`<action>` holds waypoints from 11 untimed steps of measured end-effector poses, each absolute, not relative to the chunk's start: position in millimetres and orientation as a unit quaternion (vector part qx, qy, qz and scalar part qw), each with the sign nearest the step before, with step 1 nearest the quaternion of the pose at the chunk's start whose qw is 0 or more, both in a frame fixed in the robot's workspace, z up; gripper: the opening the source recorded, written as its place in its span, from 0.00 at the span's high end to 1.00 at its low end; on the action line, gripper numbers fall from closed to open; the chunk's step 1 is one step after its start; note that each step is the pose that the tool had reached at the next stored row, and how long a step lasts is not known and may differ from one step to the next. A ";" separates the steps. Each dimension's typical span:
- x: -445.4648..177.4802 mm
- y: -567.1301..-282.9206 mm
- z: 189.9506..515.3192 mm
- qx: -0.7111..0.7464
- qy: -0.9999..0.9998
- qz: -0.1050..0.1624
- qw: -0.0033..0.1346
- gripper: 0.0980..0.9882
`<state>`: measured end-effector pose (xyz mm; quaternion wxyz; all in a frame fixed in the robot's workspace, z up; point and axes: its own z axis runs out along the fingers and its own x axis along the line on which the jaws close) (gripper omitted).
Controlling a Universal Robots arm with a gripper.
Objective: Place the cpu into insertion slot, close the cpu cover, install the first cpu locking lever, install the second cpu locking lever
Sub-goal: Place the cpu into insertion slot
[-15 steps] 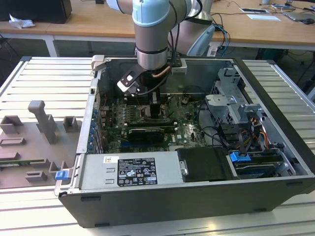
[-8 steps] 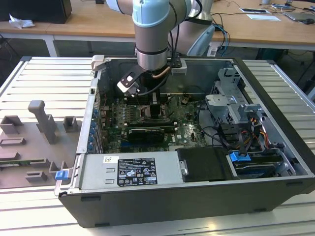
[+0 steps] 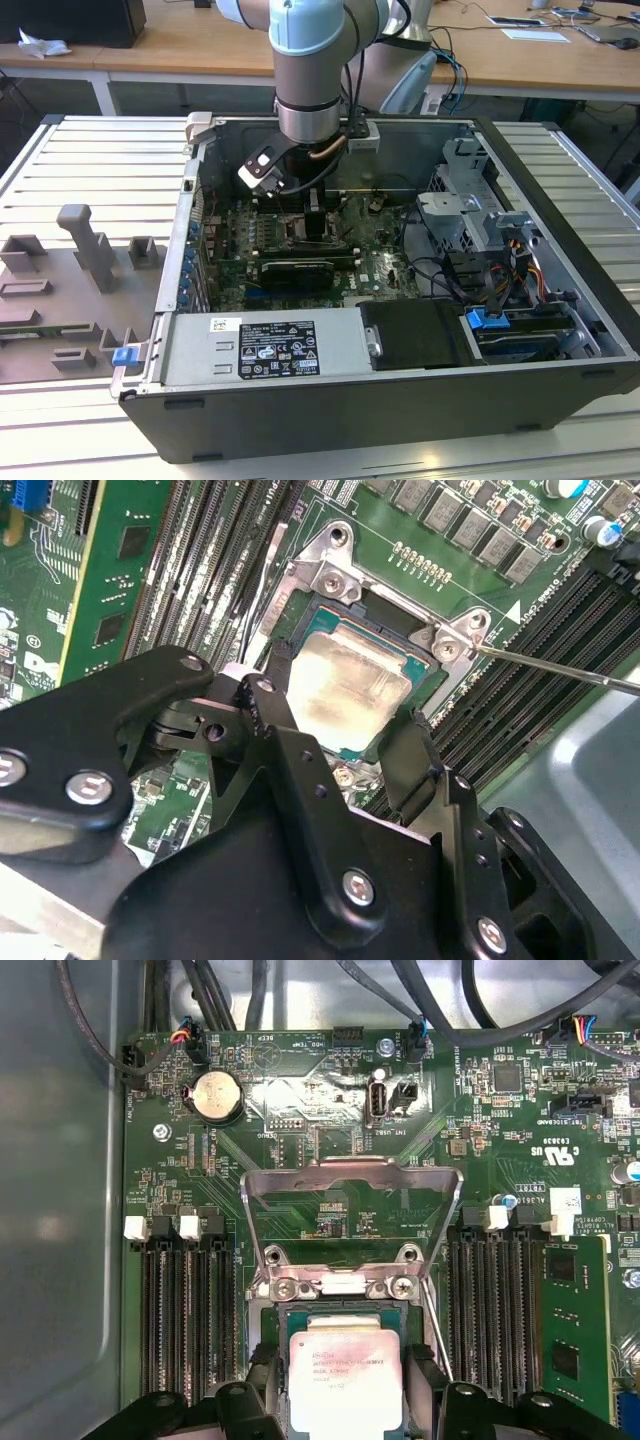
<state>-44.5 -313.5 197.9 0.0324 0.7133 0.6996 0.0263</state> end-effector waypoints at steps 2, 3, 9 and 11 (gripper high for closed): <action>-44.4 -313.5 198.0 0.713 0.700 0.026 0.032 0.42; -44.4 -313.5 198.8 0.713 0.700 0.026 0.032 0.42; -44.3 -313.5 208.2 0.713 0.700 0.026 0.032 0.51; -44.3 -313.5 209.0 0.713 0.700 0.026 0.032 0.58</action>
